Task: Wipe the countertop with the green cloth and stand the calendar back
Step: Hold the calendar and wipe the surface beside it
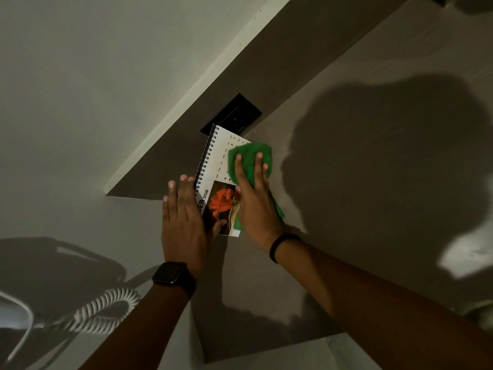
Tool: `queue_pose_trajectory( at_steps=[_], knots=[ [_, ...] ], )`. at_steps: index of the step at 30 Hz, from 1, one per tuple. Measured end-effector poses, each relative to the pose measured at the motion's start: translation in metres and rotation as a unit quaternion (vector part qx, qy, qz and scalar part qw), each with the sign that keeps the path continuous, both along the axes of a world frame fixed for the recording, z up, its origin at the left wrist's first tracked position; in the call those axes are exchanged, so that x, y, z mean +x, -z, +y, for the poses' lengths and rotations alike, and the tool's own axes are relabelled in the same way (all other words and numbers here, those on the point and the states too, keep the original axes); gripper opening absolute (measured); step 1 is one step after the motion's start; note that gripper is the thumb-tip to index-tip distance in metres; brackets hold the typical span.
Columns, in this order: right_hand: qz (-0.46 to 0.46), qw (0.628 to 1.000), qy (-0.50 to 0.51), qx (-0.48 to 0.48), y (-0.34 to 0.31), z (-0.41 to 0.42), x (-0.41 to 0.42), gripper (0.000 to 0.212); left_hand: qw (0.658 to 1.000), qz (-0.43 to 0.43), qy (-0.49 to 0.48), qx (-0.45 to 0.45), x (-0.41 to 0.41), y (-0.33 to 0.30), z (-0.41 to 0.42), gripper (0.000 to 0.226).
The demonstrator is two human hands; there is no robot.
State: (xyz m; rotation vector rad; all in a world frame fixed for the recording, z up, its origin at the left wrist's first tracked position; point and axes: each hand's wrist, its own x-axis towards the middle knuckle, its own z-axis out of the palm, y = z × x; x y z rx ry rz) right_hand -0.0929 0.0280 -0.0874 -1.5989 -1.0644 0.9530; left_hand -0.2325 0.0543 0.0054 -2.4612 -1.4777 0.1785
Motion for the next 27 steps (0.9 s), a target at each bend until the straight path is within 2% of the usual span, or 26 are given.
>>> queue_pose_trajectory(
  at_steps=[3, 8, 12, 14, 18, 20, 23, 25, 27],
  knots=[
    [0.017, 0.999, 0.050, 0.000, -0.015, 0.020, 0.007, 0.094, 1.000, -0.007, 0.005, 0.004, 0.000, 0.000, 0.000, 0.123],
    [-0.028, 0.998, -0.039, 0.045, -0.013, -0.012, -0.024, 0.113, 1.000, -0.011, 0.008, 0.012, 0.001, 0.001, -0.001, 0.122],
    [0.025, 0.999, 0.030, -0.021, -0.011, 0.007, 0.000, 0.094, 1.000, -0.017, 0.001, 0.013, 0.002, 0.001, -0.002, 0.126],
    [0.023, 0.998, 0.048, -0.017, -0.018, 0.016, 0.006, 0.090, 1.000, -0.019, 0.003, 0.012, 0.002, 0.001, -0.001, 0.126],
    [-0.034, 0.997, -0.061, 0.022, -0.022, -0.012, -0.012, 0.109, 0.999, -0.034, -0.014, 0.000, 0.003, -0.001, -0.002, 0.121],
    [-0.047, 0.993, -0.110, 0.022, -0.015, -0.032, -0.012, 0.105, 0.999, -0.032, -0.015, -0.015, 0.005, -0.003, -0.002, 0.121],
    [-0.051, 0.992, -0.113, 0.010, -0.016, -0.052, 0.017, 0.092, 0.998, -0.026, -0.035, -0.044, 0.007, -0.009, -0.004, 0.124],
    [-0.030, 0.995, -0.093, -0.009, -0.020, -0.057, 0.052, 0.080, 0.998, -0.020, -0.060, -0.026, 0.014, -0.016, -0.009, 0.119],
    [-0.066, 0.994, -0.075, -0.041, -0.024, -0.059, 0.100, 0.077, 0.996, -0.049, -0.071, 0.010, 0.035, -0.018, -0.018, 0.111]
  ],
)
